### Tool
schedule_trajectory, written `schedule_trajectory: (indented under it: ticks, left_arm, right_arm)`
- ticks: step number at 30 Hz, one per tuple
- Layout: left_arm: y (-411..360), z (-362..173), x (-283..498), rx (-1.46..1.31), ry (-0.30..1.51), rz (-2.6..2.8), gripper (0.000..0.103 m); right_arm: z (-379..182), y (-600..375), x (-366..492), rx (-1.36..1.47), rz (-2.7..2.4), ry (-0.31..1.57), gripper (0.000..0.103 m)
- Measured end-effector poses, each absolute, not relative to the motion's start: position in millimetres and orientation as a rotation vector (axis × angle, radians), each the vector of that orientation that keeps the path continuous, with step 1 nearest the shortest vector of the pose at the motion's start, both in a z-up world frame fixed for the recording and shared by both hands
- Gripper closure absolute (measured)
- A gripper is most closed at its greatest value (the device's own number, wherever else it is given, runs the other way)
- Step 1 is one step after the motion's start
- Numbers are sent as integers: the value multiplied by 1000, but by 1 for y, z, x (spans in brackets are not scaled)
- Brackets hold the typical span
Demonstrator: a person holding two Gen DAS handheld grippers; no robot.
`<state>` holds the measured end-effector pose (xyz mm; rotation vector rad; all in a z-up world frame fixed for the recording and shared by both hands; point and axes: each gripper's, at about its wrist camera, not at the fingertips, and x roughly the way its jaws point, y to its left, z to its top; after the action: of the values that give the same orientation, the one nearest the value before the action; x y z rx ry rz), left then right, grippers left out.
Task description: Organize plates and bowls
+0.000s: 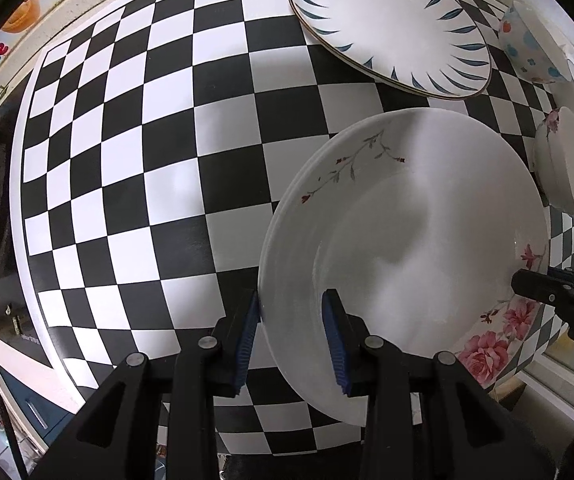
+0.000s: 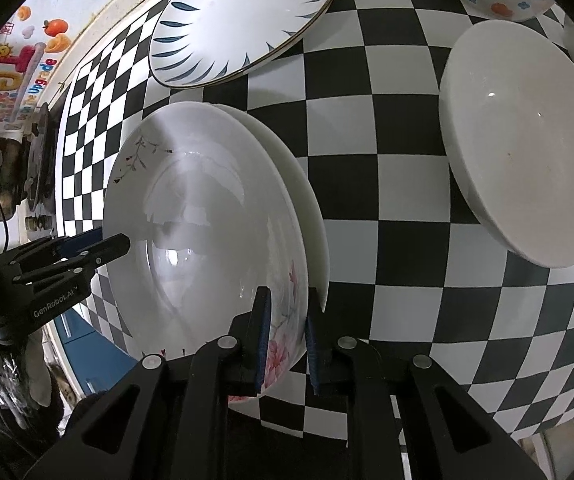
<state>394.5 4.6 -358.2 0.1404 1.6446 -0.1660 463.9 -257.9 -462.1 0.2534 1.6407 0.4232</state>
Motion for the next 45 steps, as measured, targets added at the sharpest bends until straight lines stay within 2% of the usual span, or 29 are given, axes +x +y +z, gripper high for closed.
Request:
schedule_trajectory:
  ticks: [12,19,22,27,35,37,38,39,42,45]
  left_arm:
    - [8,-306,401,108,1576,-161,73]
    - [9,-278,454,8,1526,-192,72]
    - [8,-287,483,-59,1531,-196,70]
    - [9,-317,535,-178,1585,-214,70]
    - [-3,-369,579,-206,1674,-230,71]
    - [-8,-374,581,-198,1673,-243,75]
    - [-10,-376,583,-196,1668,-251,84]
    - [-12,-377,583,-181,1668,-248,85]
    - [-15,-377,584,-153,1648,-239,87]
    - [-14,-375,582,-154,1640,-230,88]
  right_arm:
    - [-457,-268,466,247,407,1662,83]
    - [-429,-283,490,318,401,1595,82]
    - [-412,-290,518,367,372,1527,73]
    - [-404,-297,580,422,299,1441,73]
    - [-438,-284,660,426,257,1489,73]
    - [-448,-278,669,403,253,1506,73]
    - [-452,-276,673,388,245,1513,73]
    - [-455,-275,676,373,242,1519,74]
    - [-466,-271,680,340,237,1542,88]
    - [-468,-271,680,328,238,1532,90]
